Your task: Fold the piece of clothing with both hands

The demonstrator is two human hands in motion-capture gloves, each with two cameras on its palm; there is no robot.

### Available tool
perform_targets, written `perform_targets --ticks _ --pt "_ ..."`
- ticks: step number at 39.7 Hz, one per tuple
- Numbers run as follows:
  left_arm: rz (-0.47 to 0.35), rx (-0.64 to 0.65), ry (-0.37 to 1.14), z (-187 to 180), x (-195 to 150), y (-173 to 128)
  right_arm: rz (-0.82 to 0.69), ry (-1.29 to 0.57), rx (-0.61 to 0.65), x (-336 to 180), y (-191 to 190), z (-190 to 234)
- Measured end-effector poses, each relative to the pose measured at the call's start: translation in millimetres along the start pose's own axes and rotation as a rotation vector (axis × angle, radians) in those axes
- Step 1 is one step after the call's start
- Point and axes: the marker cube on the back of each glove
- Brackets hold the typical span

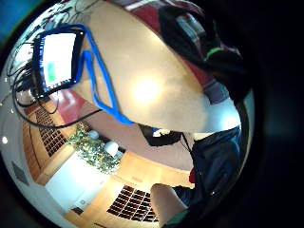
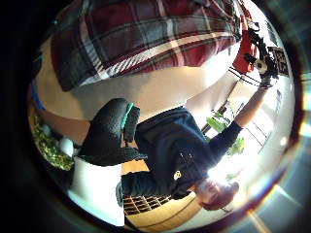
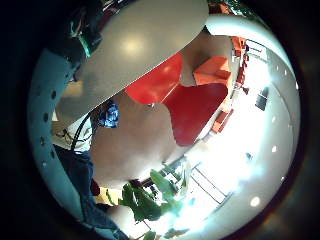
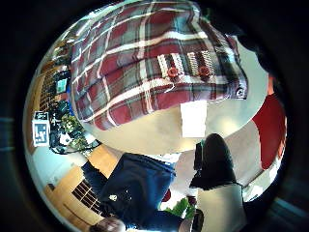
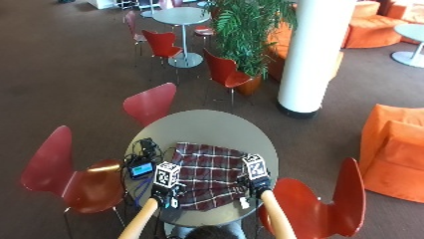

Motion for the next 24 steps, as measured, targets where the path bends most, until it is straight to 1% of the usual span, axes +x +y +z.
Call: perform_targets --ticks 1,2,3,6,9,12,15,18,20,24 --pt "0.047 0.046 0.005 2 2 -4 -0.013 0.007 -0.001 -2 -1 2" --pt "0.074 0.081 0.009 3 4 -4 -0.028 0.007 -0.011 -4 -1 5" --pt "0.078 0.104 0.010 3 6 0 -0.045 0.003 -0.022 -7 -2 8" --pt "0.043 0.139 0.000 -3 16 24 -0.083 -0.003 -0.048 -13 -4 15" --pt "0.024 0.148 -0.016 -4 20 31 -0.068 0.016 -0.048 -14 -8 19" --pt "0.001 0.150 -0.032 -1 20 29 -0.022 0.034 -0.049 -14 -11 25" --pt "-0.005 0.176 -0.035 2 19 22 -0.034 0.016 -0.083 -17 -7 28" --pt "0.013 0.234 -0.049 13 11 -10 -0.013 0.018 -0.126 -15 2 31" --pt "0.033 0.289 -0.073 18 7 -26 0.015 0.033 -0.082 -12 2 31" --pt "0.039 0.391 -0.126 19 9 -24 -0.003 0.042 0.111 -11 -5 28"
